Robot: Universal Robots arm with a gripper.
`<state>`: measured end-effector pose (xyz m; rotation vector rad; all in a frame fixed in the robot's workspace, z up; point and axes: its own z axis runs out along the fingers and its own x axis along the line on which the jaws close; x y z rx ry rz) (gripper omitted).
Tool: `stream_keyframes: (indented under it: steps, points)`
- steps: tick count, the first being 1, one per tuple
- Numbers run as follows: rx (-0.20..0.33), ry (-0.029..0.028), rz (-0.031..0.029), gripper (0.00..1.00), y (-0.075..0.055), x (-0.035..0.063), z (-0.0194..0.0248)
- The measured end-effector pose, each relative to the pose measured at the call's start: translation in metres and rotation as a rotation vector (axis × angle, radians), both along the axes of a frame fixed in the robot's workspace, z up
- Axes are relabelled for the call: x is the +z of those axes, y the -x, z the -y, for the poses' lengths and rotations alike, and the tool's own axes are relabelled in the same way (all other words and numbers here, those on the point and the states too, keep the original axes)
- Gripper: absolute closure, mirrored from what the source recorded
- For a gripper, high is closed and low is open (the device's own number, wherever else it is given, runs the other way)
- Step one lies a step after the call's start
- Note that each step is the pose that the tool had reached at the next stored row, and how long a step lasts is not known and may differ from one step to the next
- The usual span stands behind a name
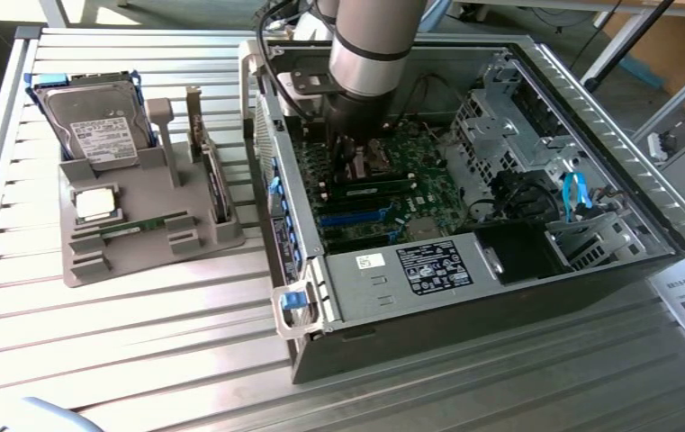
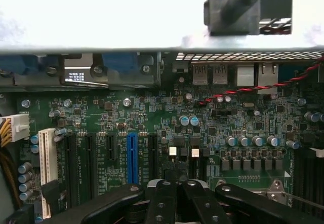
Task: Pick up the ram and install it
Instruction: 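Press down the ram until it locks into place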
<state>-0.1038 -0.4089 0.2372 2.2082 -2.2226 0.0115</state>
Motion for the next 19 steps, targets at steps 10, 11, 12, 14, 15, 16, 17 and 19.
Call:
stream_keyframes:
  steps: [10, 11, 12, 14, 15, 16, 17, 19]
  points:
    - [0.0, 0.0001, -0.0001, 0.9, 0.0, -0.0014, 0.0]
    - [0.0, 0.0, 0.0, 0.9, 0.0, -0.0014, 0.0]
    - [0.0, -0.0001, 0.0, 0.9, 0.0, -0.0014, 0.0]
    - [0.0, -0.0005, 0.0003, 0.9, 0.0, -0.002, -0.0001]
    - [0.0, -0.0005, 0.0003, 0.9, 0.0, -0.0024, -0.0001]
    - [0.0, -0.0001, 0.0001, 0.9, 0.0, -0.0026, 0.0]
    - [0.0, 0.0, 0.0, 0.9, 0.0, -0.0028, 0.0]
    - [0.0, 0.0, -0.0001, 0.9, 0.0, -0.0028, 0.0]
